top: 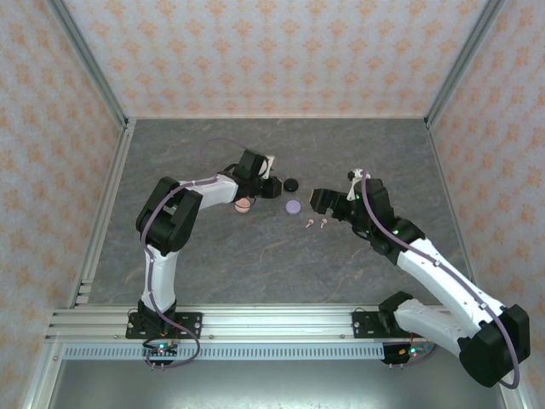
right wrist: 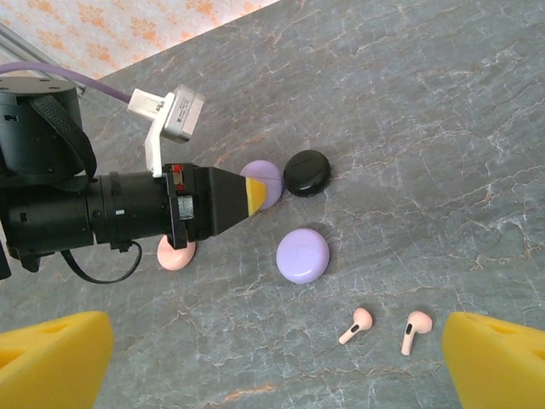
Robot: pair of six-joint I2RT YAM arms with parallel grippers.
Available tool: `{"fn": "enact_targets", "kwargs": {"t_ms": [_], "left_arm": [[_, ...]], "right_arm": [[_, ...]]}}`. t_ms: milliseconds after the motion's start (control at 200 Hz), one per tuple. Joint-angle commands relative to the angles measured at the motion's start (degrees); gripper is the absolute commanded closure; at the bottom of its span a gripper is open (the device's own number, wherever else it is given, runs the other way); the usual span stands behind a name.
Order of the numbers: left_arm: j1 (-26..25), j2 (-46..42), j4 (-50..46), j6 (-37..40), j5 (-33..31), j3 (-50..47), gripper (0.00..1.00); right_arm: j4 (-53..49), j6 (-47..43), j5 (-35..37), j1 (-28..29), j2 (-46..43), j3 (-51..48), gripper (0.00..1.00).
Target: Insert the wireless bluetooth earbuds into the charging case
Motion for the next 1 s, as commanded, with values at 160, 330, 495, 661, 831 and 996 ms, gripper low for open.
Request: {"fn": "enact_targets", "kwargs": {"t_ms": [160,330,495,661,831,996], "left_arm": [[0.7,-2.4,-4.1,2.3,-4.7,1.3,0.52],[0.9,-8.2,-3.2,4.0,-6.0,-1.8,0.42],[2.0,-18.3,-1.6,4.8,-6.7,-7.5,0.37],[5.0,-28.5,-0.2,3.4,-6.7,-15.2,0.35],[9.7,-39.2,1.4,-0.8,-7.4,-25.2,0.31],[13.8,-50.5,0.1,-4.7,-12.0,-33.8,0.21]], "right_arm": [[1.7,0.8,1.0,-0.3,-2.5,-2.2,0.01],[-2.1,-0.8,-1.2,-0.4,-1.1,-0.5,0.01],[-4.9,-3.6,-5.6,-0.3,3.0,2.4,0.01],[-7.6,-6.6,-5.7,2.3,10.6,7.8,0.01],[-7.8,-7.8,-4.4,7.1,22.6,15.3,0.06],[-7.8,-6.0,0.7,12.4,35.8,25.4,0.1]]}}
